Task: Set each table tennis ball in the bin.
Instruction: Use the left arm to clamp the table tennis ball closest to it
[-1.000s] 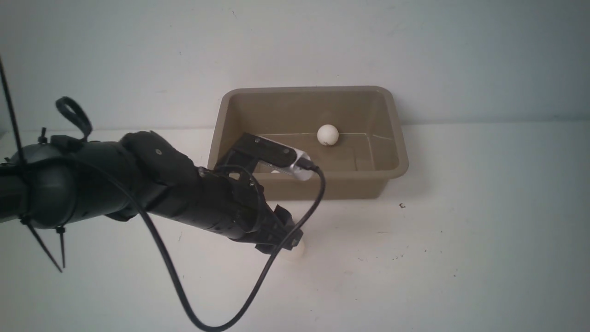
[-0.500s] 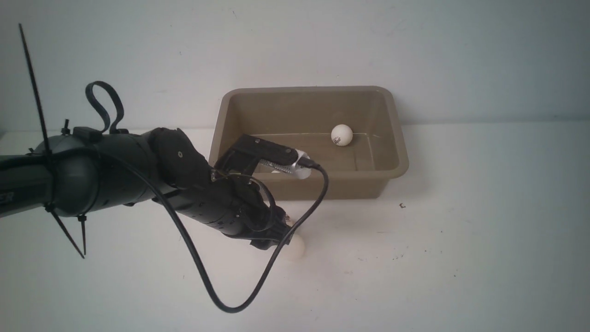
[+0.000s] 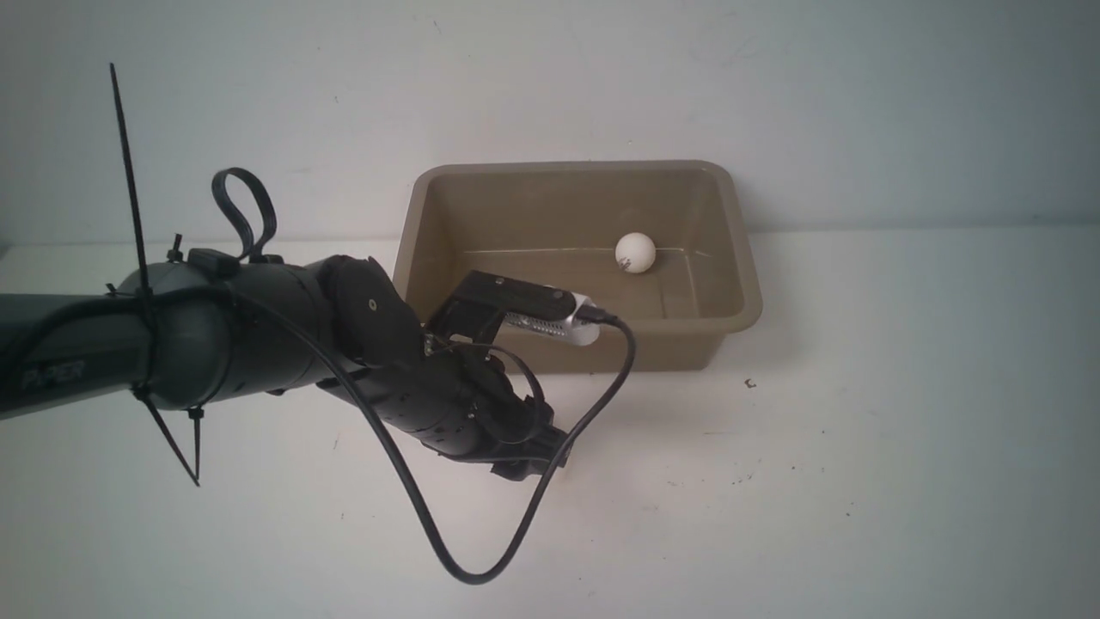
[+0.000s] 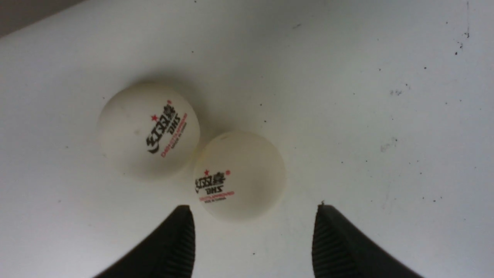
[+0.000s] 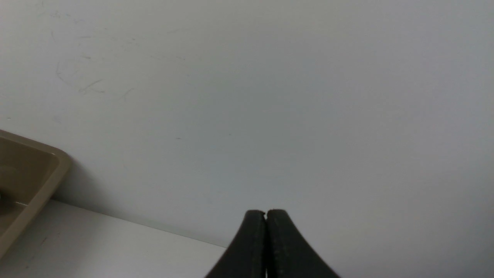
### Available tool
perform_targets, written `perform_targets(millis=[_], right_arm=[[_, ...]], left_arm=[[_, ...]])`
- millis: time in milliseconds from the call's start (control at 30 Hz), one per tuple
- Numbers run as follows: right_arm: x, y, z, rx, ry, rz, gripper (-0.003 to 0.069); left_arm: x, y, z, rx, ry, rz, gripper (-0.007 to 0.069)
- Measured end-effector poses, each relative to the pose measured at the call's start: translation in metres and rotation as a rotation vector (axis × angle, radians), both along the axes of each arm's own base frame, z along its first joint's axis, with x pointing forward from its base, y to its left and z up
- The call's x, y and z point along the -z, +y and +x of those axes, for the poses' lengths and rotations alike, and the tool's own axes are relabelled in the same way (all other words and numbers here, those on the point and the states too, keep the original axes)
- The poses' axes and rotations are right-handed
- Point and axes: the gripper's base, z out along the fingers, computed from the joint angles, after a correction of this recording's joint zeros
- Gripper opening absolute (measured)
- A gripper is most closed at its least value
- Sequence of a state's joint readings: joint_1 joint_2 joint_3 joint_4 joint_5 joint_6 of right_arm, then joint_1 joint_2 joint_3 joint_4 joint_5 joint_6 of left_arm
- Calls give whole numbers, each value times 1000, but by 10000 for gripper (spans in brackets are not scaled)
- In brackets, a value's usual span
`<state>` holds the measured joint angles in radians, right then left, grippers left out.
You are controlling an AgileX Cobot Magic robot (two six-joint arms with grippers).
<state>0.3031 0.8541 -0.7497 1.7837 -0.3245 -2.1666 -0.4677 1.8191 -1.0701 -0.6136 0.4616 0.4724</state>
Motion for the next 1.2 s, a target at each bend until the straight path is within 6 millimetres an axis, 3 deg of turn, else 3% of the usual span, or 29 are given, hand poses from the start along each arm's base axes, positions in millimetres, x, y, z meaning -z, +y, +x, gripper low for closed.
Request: perform_targets(millis=[367,900,1200], right_arm=[[0,0,0,-3,0,-2,-16],[0,0,0,-5,0,-2,-16],[0,0,0,-5,0,-2,-16]], left_arm=[[17,-3,6,-7,34,17,377],[4,-18,14,20,-17,-7,377],[24,-21,15,30,35,16,377]])
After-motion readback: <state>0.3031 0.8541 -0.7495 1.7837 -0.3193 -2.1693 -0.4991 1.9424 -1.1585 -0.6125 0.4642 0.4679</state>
